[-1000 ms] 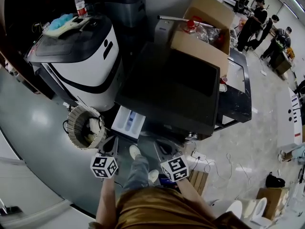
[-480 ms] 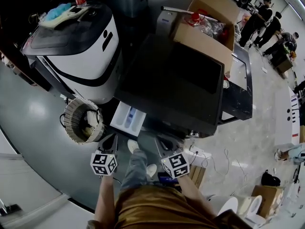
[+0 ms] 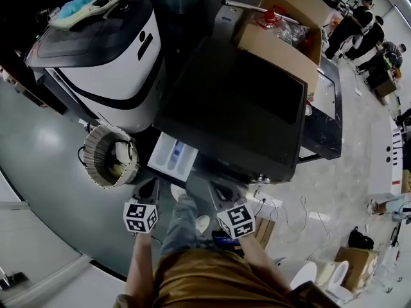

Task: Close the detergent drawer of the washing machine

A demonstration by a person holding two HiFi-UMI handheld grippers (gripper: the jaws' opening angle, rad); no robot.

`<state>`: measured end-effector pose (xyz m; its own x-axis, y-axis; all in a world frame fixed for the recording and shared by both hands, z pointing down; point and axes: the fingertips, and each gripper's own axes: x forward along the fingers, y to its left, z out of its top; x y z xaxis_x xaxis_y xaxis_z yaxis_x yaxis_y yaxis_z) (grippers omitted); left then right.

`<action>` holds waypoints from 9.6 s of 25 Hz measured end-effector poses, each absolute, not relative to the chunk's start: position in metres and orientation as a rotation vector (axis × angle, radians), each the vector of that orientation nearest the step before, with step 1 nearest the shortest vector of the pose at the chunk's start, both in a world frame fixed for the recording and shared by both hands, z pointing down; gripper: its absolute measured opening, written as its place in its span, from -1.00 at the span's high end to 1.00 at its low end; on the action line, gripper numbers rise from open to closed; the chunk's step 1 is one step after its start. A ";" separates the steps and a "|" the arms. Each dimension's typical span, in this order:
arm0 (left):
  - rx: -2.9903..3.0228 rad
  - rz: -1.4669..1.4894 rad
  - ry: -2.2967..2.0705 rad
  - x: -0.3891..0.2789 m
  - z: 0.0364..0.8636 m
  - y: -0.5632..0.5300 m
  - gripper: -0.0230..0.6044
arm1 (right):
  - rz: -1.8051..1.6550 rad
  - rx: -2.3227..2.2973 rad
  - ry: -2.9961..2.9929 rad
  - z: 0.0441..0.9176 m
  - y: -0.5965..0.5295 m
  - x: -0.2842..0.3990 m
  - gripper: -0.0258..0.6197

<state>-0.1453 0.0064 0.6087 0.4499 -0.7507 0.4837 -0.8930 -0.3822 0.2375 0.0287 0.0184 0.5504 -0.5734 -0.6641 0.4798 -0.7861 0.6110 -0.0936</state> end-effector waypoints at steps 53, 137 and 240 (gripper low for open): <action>2.225 0.401 -1.300 -0.133 0.622 -0.001 0.84 | 0.491 1.140 -2.438 0.569 0.000 0.019 0.88; 2.269 0.387 -1.235 -0.109 0.618 -0.060 0.85 | 0.538 1.192 -2.401 0.579 -0.036 0.035 0.88; 2.418 0.134 -1.404 -0.095 0.484 -0.066 0.85 | 0.326 1.366 -2.564 0.472 -0.032 0.053 0.88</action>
